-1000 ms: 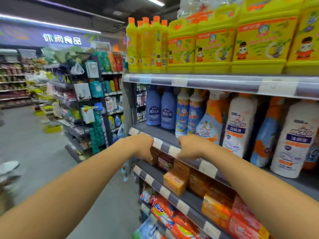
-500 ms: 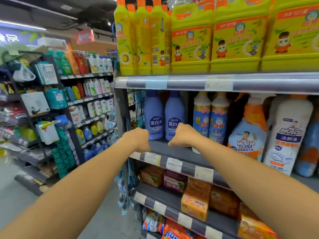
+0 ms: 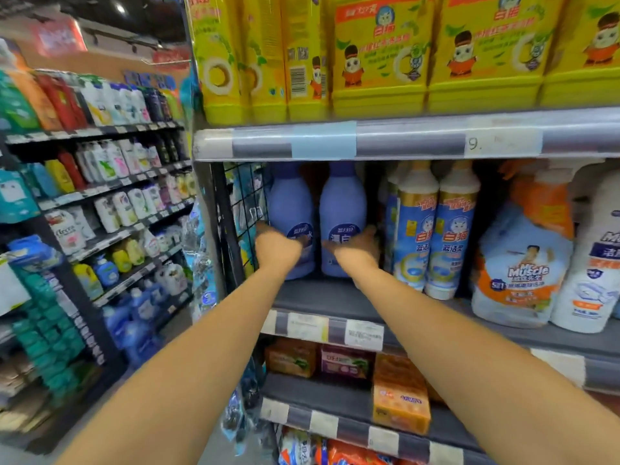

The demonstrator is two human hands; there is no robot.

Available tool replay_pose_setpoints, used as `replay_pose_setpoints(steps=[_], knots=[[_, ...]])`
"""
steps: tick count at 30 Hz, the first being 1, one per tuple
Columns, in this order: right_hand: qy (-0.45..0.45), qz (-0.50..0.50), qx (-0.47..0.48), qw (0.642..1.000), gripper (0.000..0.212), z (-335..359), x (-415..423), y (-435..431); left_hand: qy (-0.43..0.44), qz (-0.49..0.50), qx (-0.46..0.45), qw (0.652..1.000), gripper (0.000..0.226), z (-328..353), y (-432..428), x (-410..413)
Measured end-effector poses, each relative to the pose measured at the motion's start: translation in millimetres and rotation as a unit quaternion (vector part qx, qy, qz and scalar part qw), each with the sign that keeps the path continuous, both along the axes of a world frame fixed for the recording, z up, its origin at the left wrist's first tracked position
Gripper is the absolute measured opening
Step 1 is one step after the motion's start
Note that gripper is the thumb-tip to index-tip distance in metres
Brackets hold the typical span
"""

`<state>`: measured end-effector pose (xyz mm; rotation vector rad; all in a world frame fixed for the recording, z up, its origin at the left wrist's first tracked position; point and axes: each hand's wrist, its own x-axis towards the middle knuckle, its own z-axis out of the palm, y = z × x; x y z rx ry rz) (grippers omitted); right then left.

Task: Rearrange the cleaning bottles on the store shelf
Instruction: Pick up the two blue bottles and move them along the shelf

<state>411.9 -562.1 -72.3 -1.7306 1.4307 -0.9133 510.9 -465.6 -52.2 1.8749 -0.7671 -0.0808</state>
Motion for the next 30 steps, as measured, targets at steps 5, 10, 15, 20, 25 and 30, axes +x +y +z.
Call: replay_pose_setpoints(steps=[5, 10, 15, 20, 25, 30], knots=[[-0.086, 0.021, -0.002, 0.996, 0.088, -13, -4, -12, 0.120, -0.061, -0.054, 0.989, 0.036, -8, -12, 20], [-0.128, 0.060, 0.016, 0.990, 0.083, -16, -9, -13, 0.123, -0.107, -0.018, 0.987, 0.036, -19, -13, 23], [-0.078, 0.062, -0.007, 0.995, 0.079, -7, -5, -3, 0.141, -0.107, -0.038, 0.983, 0.033, -16, -2, 21], [-0.123, 0.089, -0.015, 0.988, 0.084, 5, -27, 17, 0.174, -0.134, -0.075, 0.973, 0.034, -7, 19, 20], [-0.144, 0.143, 0.016, 0.979, 0.074, 20, -64, 47, 0.209, -0.158, -0.053, 0.964, 0.044, 2, 53, 10], [-0.157, 0.206, 0.059, 0.964, 0.046, 19, -112, 76, 0.221, -0.180, -0.030, 0.958, 0.031, -1, 85, -18]])
